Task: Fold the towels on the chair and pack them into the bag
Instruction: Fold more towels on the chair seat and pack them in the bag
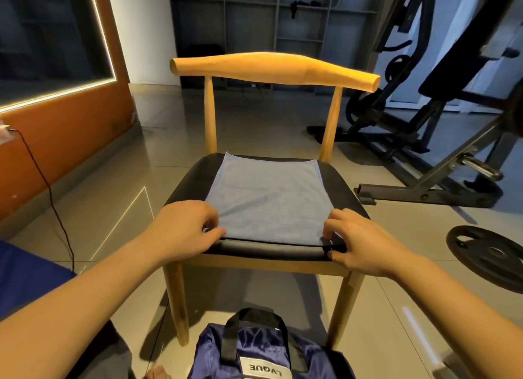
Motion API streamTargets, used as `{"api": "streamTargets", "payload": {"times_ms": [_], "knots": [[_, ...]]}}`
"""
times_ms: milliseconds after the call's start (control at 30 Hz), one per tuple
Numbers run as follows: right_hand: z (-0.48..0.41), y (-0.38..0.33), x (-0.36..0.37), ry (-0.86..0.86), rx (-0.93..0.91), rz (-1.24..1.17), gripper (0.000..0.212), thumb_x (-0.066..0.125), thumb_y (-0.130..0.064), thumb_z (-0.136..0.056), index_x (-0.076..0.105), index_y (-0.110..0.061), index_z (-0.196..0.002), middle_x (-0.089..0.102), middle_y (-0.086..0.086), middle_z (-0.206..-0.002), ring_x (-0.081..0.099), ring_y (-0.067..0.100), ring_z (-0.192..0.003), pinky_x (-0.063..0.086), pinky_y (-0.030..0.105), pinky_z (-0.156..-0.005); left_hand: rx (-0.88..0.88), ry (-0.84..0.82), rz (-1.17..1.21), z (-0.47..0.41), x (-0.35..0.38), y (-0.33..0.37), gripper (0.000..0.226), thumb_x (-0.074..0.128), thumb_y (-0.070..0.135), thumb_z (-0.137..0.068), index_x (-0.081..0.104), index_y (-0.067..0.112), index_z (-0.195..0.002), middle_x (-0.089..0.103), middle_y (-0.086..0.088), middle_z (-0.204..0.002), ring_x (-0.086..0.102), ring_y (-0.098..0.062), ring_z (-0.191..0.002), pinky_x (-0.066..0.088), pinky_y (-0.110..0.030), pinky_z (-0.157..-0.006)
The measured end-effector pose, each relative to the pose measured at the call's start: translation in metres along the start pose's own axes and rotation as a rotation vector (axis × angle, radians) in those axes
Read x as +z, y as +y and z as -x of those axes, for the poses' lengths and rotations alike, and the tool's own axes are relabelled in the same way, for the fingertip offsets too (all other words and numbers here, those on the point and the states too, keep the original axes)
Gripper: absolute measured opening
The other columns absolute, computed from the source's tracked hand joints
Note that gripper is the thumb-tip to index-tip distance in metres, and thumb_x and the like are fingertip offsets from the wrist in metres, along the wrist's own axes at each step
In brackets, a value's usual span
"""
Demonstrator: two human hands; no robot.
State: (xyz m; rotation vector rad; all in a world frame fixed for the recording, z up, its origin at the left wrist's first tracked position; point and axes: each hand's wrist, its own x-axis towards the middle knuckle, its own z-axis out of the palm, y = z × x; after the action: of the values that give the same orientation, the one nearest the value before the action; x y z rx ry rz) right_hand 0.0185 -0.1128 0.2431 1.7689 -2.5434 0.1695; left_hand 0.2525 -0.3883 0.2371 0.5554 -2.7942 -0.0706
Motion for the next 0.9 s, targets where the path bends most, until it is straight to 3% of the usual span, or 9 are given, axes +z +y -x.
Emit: {"api": "streamTargets", "payload": {"times_ms": [67,133,300,367,533,700,800,900], "knots": [[0.001,0.000,0.001,0.007,-0.002,0.008,0.019,0.072,-0.034,-0.087,0.059,-0.035,-0.101,0.049,-0.015,-0.107,0.047,0.009,-0.098,0.054,0.028,-0.080,-0.136,0.112,0.152,-0.011,-0.003,-0.001,0.017,0.061,0.048,-0.096,0.068,0.033,-0.090,0.067,0.013,-0.076,0.061,-0.004,-0.070,0.058,-0.030,-0.071],[0.002,-0.003,0.001,0.018,-0.006,0.022,0.020,0.071,-0.032,-0.087,0.059,-0.034,-0.102,0.050,-0.014,-0.107,0.047,0.010,-0.097,0.054,0.028,-0.079,-0.274,0.200,0.219,-0.031,0.000,-0.009,0.014,0.065,0.042,-0.095,0.068,0.029,-0.093,0.067,0.011,-0.081,0.062,-0.009,-0.074,0.059,-0.036,-0.075],[0.000,-0.004,0.000,0.023,-0.005,0.026,0.019,0.072,-0.031,-0.085,0.058,-0.033,-0.099,0.051,-0.014,-0.105,0.047,0.010,-0.096,0.051,0.025,-0.077,-0.638,0.034,0.467,-0.080,0.015,-0.024,0.034,0.074,0.040,-0.089,0.077,0.006,-0.086,0.073,-0.010,-0.081,0.068,-0.029,-0.081,0.059,-0.046,-0.084],[-0.001,-0.003,0.001,0.023,0.004,0.012,0.019,0.072,-0.032,-0.086,0.058,-0.034,-0.099,0.051,-0.015,-0.106,0.047,0.009,-0.097,0.052,0.025,-0.078,-0.731,0.024,0.581,-0.087,0.023,-0.029,0.032,0.078,0.033,-0.086,0.077,0.001,-0.089,0.074,-0.014,-0.085,0.068,-0.032,-0.086,0.058,-0.047,-0.088],[-0.003,-0.001,0.003,0.020,0.013,0.001,0.019,0.073,-0.031,-0.086,0.059,-0.034,-0.099,0.052,-0.016,-0.106,0.048,0.009,-0.097,0.052,0.024,-0.078,-0.784,0.050,0.690,-0.096,0.028,-0.041,0.019,0.079,0.023,-0.086,0.076,0.003,-0.088,0.073,-0.013,-0.088,0.068,-0.032,-0.088,0.057,-0.049,-0.091],[-0.006,-0.002,-0.001,-0.005,0.020,0.005,0.019,0.074,-0.031,-0.085,0.058,-0.035,-0.095,0.051,-0.016,-0.102,0.049,0.009,-0.096,0.053,0.024,-0.077,-0.780,-0.005,0.530,-0.101,0.025,-0.053,0.022,0.073,0.026,-0.089,0.070,0.004,-0.091,0.070,-0.014,-0.088,0.067,-0.034,-0.085,0.057,-0.044,-0.080],[-0.008,-0.003,-0.003,-0.012,0.026,0.007,0.017,0.073,-0.029,-0.084,0.059,-0.033,-0.093,0.052,-0.015,-0.100,0.049,0.010,-0.095,0.049,0.022,-0.074,-0.709,0.010,0.459,-0.110,0.030,-0.047,0.032,0.067,0.038,-0.091,0.066,0.009,-0.077,0.066,-0.008,-0.074,0.065,-0.029,-0.076,0.053,-0.039,-0.075],[-0.010,-0.004,-0.003,-0.013,0.031,-0.002,0.017,0.074,-0.029,-0.083,0.058,-0.033,-0.091,0.052,-0.015,-0.098,0.049,0.010,-0.093,0.044,0.019,-0.071,-0.666,0.033,0.434,-0.121,0.040,-0.035,0.045,0.066,0.053,-0.091,0.071,0.012,-0.073,0.067,-0.007,-0.070,0.066,-0.028,-0.075,0.055,-0.045,-0.086]]}}
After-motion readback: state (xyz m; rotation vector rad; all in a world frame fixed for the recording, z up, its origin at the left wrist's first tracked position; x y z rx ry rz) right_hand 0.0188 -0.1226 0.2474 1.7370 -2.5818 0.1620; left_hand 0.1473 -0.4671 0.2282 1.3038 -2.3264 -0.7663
